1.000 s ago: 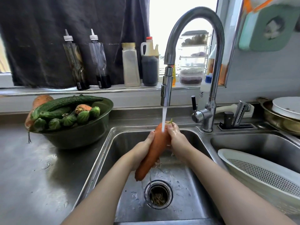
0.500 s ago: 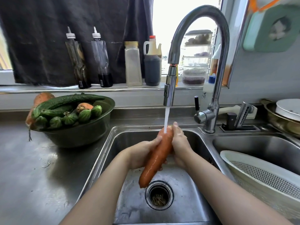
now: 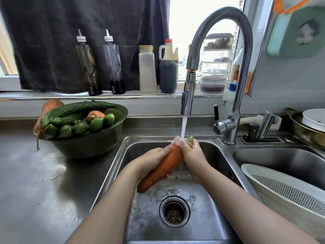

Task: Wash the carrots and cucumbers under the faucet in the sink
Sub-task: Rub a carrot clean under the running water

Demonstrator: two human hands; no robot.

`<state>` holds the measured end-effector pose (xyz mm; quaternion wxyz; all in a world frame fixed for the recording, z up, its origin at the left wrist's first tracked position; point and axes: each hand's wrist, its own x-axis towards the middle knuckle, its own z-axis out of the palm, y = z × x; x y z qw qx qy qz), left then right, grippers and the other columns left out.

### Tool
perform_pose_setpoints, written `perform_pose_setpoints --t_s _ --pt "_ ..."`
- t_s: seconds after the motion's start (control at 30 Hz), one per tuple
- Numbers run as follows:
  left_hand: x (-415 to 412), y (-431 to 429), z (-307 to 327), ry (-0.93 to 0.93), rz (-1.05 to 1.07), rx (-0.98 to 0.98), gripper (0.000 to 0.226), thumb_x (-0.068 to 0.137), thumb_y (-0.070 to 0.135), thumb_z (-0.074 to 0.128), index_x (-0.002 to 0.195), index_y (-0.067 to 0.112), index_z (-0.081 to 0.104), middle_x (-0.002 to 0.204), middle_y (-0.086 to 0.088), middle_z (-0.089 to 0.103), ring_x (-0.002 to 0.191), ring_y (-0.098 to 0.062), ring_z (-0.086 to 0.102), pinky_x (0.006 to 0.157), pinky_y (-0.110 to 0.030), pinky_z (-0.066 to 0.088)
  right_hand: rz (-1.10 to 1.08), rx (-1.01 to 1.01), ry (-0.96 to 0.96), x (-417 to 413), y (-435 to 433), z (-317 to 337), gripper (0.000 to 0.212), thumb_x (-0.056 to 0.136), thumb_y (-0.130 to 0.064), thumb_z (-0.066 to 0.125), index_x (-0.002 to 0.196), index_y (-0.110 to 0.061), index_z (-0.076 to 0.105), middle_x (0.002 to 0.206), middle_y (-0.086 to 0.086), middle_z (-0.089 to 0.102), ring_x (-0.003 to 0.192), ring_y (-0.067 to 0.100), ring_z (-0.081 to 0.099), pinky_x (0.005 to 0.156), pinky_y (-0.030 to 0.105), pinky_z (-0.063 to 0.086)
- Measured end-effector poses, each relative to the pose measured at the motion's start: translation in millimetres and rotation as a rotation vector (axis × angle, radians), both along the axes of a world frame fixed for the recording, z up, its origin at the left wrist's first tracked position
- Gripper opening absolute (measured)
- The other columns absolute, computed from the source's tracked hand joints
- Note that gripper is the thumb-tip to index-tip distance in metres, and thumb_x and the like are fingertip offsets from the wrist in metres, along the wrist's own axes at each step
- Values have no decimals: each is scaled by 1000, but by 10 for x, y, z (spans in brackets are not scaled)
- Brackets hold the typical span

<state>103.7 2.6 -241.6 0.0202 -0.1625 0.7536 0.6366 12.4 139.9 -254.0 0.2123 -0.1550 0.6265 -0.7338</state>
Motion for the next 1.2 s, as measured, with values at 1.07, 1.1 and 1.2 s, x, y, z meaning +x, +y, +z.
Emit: perform_pose_setpoints --t_s 1.07,1.1,1.2 --pt "31 98 16 19 -22 139 75 92 73 46 122 8 68 90 -15 74 65 -25 67 58 -32 56 302 -237 -148 -15 173 150 25 105 -20 55 130 -19 58 113 14 70 97 31 69 77 46 58" --pt "28 71 11 -1 -14 114 77 93 75 42 118 8 70 88 -16 74 67 -25 68 61 -33 57 312 -198 -115 -1 174 146 25 103 -20 59 128 -18 56 114 16 68 98 32 68 78 47 58" --pt "14 35 -22 -86 -16 95 81 92 76 42 119 5 70 95 -21 75 76 -29 70 68 -36 59 173 -18 -35 39 105 114 26 102 -35 60 118 -14 58 110 17 67 96 37 67 83 55 57"
